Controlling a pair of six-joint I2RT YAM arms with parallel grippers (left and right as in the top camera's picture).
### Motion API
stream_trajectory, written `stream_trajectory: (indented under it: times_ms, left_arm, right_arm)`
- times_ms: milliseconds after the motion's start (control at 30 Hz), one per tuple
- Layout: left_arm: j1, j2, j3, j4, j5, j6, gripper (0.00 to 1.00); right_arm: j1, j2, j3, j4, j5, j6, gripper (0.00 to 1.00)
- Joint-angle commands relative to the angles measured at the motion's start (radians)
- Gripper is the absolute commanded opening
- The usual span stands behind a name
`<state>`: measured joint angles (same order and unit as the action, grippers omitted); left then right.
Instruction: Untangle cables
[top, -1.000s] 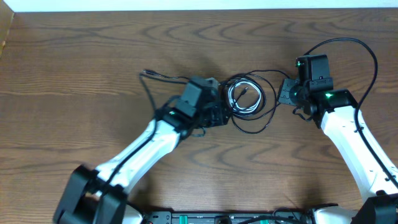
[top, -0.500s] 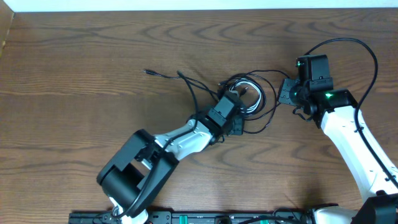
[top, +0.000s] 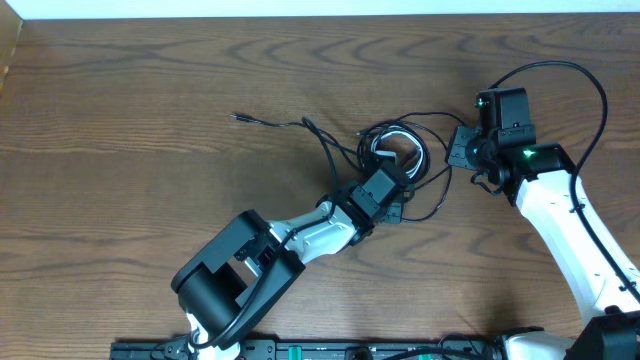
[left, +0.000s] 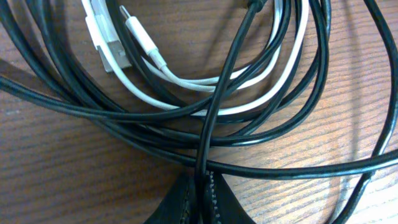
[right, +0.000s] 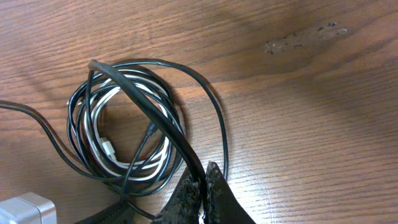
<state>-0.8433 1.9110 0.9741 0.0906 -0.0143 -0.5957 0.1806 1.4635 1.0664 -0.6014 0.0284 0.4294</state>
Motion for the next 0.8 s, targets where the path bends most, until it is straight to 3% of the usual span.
stream_trajectory:
  times_ms: [0,267,400,533,767]
  left_arm:
    - [-0.005,0.018,0.006,-0.025,-0.03,-0.018,0.08]
    - [0.045,-0.151,0.006,-0.28,-0.321,0.029,0.07]
    - [0.126,-0.324,0.006,-0.442,-0.343,0.088,0.07]
    - [0.274,-0.512,0.006,-0.57,-0.346,0.137,0.07]
    - [0.613,-0.755,0.006,-0.6,-0.346,0.268,0.07]
  right_arm:
    - [-0.005,-0.006,0.018,0.002,-0.002,0.012,0.01]
    - [-0.007,-0.006,0.018,-0.007,0.011,0.012,0.01]
    - [-0.008,-0.006,0.018,-0.016,0.042,0.012,0.01]
    - [-0.023,-0.006,0.018,-0.016,0.052,0.012,0.01]
    - [-0.11,-0.007,0.018,-0.019,0.104,0.08,0.01]
